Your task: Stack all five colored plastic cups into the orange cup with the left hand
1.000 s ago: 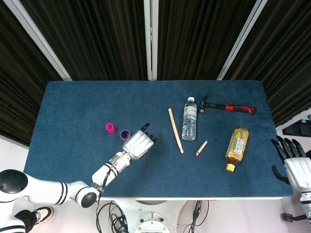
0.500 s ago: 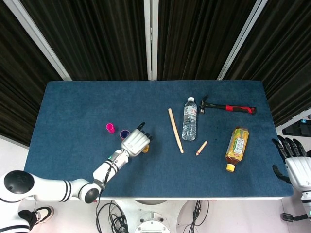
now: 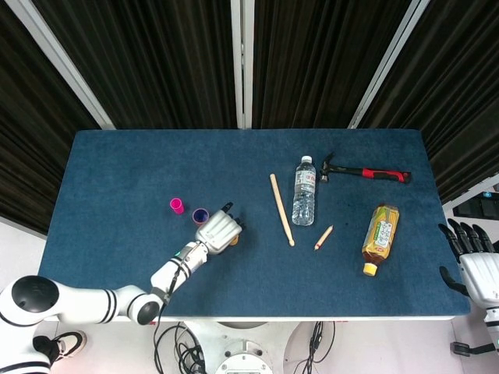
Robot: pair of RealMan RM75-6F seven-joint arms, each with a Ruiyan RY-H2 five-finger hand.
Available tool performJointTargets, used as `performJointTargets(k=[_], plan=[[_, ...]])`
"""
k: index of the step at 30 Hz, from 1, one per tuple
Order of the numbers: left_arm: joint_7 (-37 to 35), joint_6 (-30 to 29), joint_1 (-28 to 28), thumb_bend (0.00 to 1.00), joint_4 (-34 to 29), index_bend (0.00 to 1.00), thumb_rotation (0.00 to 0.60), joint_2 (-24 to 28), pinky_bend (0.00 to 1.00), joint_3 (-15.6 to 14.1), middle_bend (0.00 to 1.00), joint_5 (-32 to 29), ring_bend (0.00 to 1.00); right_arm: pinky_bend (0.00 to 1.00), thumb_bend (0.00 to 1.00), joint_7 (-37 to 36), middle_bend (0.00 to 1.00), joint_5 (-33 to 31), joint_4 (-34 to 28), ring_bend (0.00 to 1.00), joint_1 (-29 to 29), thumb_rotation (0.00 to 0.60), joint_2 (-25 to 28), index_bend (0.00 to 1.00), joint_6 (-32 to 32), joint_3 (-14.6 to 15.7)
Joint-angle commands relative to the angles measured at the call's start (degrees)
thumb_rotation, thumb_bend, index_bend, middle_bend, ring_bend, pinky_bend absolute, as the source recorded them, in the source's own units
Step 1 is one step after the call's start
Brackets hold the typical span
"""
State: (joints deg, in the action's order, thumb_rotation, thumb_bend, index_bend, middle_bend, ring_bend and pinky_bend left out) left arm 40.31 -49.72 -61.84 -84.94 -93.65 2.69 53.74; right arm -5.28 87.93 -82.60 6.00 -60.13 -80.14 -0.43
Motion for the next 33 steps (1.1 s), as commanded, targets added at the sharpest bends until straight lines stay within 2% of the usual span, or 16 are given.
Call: performJointTargets(k=[1, 12, 19, 27, 33], plan=[[-0.85, 0.53, 0.03, 0.21, 0.93, 0.39, 0.600, -0.66, 0.15, 0.14, 0.39, 0.73, 0.45, 0.00, 0.33, -0.06, 0.00, 0.00, 0.05, 0.00, -0.03, 0.600, 0.00, 0.00, 0.00, 0.02], [-2.03, 1.58, 0.05, 0.27, 3.70, 0.45, 0.600, -2.10, 0.20, 0.83, 0.45, 1.56, 0.49, 0.00, 0.33, -0.61, 0.00, -0.17, 0.80, 0.00, 0.08, 0.600, -0.31, 0.00, 0.56, 0.05], [-2.07, 1.27, 0.23, 0.29, 3.33, 0.48, 0.600, -1.79, 0.22, 1.31, 0.47, 1.89, 0.51, 0.00, 0.33, -0.65, 0.00, -0.42, 0.81, 0.00, 0.16, 0.600, -0.24, 0.00, 0.84, -0.04], [0.91, -1.16, -0.72, 0.30, -2.98, 0.48, 0.600, 3.42, 0.22, 4.05, 0.47, 0.81, 0.52, 0.00, 0.33, -0.22, 0.00, -0.29, 0.16, 0.00, 0.22, 0.600, 0.06, 0.00, 0.69, -0.14], [4.74, -2.63, -1.53, 0.30, -6.58, 0.48, 0.600, 8.01, 0.22, 5.62, 0.47, -4.65, 0.52, 0.00, 0.33, 0.28, 0.00, 0.18, -0.39, 0.00, 0.33, 0.600, 0.13, 0.00, 0.50, -0.09]])
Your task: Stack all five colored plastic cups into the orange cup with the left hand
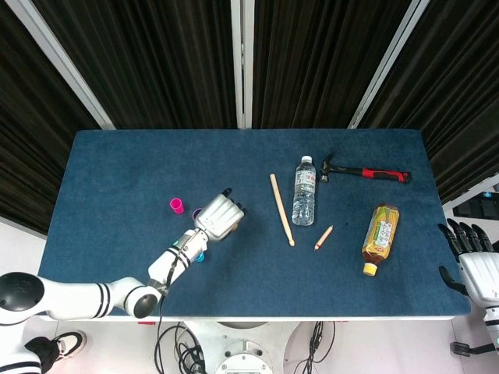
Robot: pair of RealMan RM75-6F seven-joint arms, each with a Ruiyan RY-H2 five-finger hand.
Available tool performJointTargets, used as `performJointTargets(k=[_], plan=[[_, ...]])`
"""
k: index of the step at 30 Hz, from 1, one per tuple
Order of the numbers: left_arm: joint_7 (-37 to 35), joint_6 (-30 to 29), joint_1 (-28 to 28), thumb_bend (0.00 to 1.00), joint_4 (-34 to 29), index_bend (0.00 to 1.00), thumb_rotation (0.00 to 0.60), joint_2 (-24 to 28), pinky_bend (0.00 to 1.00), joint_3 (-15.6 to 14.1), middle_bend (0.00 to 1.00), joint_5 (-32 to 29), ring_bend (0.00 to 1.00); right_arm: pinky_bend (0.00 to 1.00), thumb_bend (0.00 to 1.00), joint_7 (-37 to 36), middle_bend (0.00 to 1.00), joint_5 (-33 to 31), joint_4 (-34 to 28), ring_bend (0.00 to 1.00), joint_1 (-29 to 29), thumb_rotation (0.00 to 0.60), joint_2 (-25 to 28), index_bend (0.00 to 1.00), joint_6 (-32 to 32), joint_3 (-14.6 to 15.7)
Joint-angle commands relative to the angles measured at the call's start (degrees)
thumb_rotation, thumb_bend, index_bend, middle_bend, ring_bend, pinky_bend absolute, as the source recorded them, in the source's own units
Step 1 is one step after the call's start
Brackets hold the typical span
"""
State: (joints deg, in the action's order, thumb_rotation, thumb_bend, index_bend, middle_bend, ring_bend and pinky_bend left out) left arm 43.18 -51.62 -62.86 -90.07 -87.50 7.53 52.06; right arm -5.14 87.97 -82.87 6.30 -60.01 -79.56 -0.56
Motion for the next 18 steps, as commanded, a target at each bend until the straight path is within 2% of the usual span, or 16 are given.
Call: performJointTargets(k=[1, 7, 18], plan=[[2.05, -0.65, -0.50, 0.30, -1.59, 0.48, 0.600, 2.22, 0.22, 0.74, 0.47, -4.10, 0.52, 0.00, 0.33, 0.23, 0.00, 0.21, -0.21, 0.00, 0.02, 0.600, 0.03, 0.00, -0.11, 0.06], [3.41, -0.27, -0.56, 0.30, -0.68, 0.48, 0.600, 3.64, 0.21, -0.45, 0.47, -9.74, 0.53, 0.00, 0.33, 0.68, 0.00, 0.41, -0.73, 0.00, -0.07, 0.600, 0.22, 0.00, -0.45, 0.08], [4.27, 0.35, -1.21, 0.29, -1.31, 0.48, 0.600, 4.86, 0.21, -2.44, 0.47, -13.13, 0.53, 0.00, 0.33, 1.62, 0.00, 0.12, -1.15, 0.00, 0.22, 0.600, 0.04, 0.00, 0.25, 0.06]])
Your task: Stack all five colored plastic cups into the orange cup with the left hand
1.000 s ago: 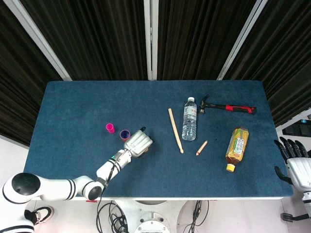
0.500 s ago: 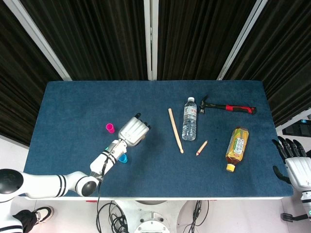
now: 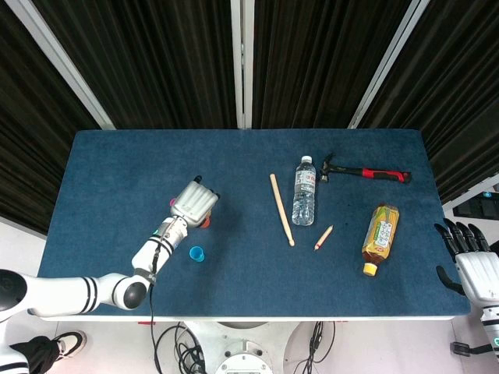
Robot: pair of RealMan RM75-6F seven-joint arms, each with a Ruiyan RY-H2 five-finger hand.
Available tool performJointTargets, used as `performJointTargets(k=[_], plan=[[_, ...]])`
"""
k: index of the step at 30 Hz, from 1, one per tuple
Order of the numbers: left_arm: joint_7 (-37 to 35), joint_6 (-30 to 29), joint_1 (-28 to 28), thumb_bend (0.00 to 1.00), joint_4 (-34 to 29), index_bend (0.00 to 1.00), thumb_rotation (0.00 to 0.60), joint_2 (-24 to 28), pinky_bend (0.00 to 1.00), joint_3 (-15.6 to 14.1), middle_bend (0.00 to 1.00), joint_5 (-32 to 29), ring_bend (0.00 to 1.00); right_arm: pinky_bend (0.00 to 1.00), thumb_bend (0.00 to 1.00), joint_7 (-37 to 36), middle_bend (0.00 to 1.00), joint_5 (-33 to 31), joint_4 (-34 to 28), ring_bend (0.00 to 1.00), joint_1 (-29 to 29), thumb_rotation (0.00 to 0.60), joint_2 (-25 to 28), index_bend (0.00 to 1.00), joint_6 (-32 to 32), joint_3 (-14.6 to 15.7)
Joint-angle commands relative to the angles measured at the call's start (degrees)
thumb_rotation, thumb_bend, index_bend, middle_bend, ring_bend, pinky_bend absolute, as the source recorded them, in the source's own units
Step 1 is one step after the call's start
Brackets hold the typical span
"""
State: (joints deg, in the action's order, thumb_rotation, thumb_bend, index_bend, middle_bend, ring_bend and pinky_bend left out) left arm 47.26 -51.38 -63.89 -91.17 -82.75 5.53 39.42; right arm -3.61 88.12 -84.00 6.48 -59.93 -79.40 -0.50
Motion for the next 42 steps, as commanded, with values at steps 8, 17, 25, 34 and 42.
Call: performJointTargets(k=[8, 17, 25, 34, 42], plan=[[-0.48, 0.10, -0.32, 0.29, 0.89, 0.48, 0.600, -0.85, 0.21, -1.38, 0.47, -0.91, 0.52, 0.00, 0.33, 0.02, 0.00, -0.11, 0.02, 0.00, -0.08, 0.600, -0.07, 0.00, 0.02, 0.08], [-1.98, -0.20, -0.04, 0.24, 0.67, 0.24, 0.600, -0.49, 0.16, -1.98, 0.28, 0.80, 0.31, 0.00, 0.33, -0.46, 0.00, -0.27, 0.47, 0.00, -0.10, 0.600, -0.14, 0.00, 0.05, 0.01], [-0.14, -4.96, 0.42, 0.23, -7.50, 0.22, 0.600, 3.76, 0.11, -1.79, 0.23, 0.80, 0.24, 0.00, 0.33, -0.18, 0.00, -0.16, 0.05, 0.00, 0.15, 0.600, 0.09, 0.00, 0.11, -0.16], [0.92, -10.65, 4.32, 0.21, -23.96, 0.22, 0.600, 11.86, 0.11, -5.55, 0.24, -1.12, 0.24, 0.00, 0.33, 0.56, 0.00, 0.37, -1.34, 0.00, 1.03, 0.600, 0.83, 0.00, 0.17, -0.71], [-1.24, -14.15, 9.87, 0.21, -23.97, 0.22, 0.600, 10.20, 0.11, -10.39, 0.26, 7.79, 0.24, 0.00, 0.33, 2.07, 0.00, 1.23, -2.99, 0.00, 1.14, 0.600, 1.05, 0.00, -0.09, -0.36]])
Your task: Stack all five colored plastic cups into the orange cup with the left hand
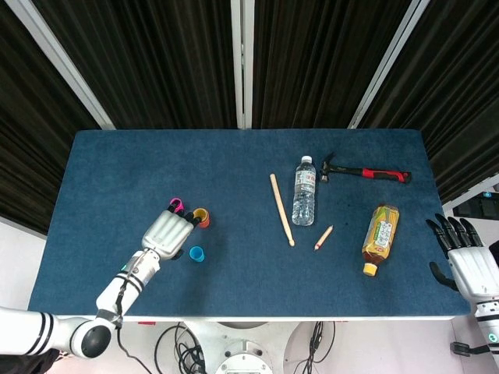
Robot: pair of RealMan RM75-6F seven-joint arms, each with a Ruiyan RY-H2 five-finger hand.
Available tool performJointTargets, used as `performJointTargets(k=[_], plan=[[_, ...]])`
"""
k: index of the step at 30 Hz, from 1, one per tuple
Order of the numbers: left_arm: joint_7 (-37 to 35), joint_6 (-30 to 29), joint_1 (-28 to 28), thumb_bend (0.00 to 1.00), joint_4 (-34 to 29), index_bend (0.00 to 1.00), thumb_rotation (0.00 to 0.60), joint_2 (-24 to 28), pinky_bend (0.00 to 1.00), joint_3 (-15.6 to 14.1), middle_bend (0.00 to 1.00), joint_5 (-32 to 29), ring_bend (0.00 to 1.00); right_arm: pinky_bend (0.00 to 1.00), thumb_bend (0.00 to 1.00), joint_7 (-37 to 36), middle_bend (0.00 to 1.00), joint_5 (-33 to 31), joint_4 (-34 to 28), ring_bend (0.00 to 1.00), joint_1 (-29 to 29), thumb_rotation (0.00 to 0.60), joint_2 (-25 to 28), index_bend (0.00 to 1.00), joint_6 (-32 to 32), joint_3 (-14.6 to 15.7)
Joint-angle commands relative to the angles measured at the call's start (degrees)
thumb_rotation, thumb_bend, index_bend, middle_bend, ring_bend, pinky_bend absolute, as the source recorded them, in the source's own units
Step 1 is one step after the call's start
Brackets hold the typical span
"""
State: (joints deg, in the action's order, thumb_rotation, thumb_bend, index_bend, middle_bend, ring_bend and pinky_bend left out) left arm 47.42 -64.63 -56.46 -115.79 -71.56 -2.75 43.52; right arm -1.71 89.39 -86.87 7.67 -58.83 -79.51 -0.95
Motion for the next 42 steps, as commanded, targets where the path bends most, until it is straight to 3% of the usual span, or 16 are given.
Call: performJointTargets(k=[1, 7, 23, 42], plan=[[-1.80, -0.84, 2.92, 0.21, 1.11, 0.23, 0.600, -1.43, 0.12, -2.46, 0.26, 4.61, 0.24, 0.00, 0.33, 0.27, 0.00, -0.11, -0.16, 0.00, -0.09, 0.600, -0.08, 0.00, 0.02, 0.10], [-3.99, 0.71, 4.99, 0.21, 4.13, 0.23, 0.600, -4.61, 0.12, -3.40, 0.26, 7.70, 0.24, 0.00, 0.33, 0.62, 0.00, -0.48, -0.28, 0.00, -0.53, 0.600, -0.06, 0.00, -0.47, 0.15], [-6.73, 4.80, 6.55, 0.21, 11.16, 0.26, 0.600, -9.87, 0.15, -1.63, 0.29, 10.06, 0.30, 0.00, 0.33, 0.27, 0.00, -0.74, 0.86, 0.00, -1.19, 0.600, -0.50, 0.00, -0.34, 0.78], [-7.17, 5.62, 7.84, 0.25, 15.50, 0.47, 0.600, -12.25, 0.20, -0.04, 0.48, 12.34, 0.50, 0.00, 0.33, -0.59, 0.00, -1.30, 2.34, 0.00, -1.29, 0.600, -1.15, 0.00, 0.28, 0.86]])
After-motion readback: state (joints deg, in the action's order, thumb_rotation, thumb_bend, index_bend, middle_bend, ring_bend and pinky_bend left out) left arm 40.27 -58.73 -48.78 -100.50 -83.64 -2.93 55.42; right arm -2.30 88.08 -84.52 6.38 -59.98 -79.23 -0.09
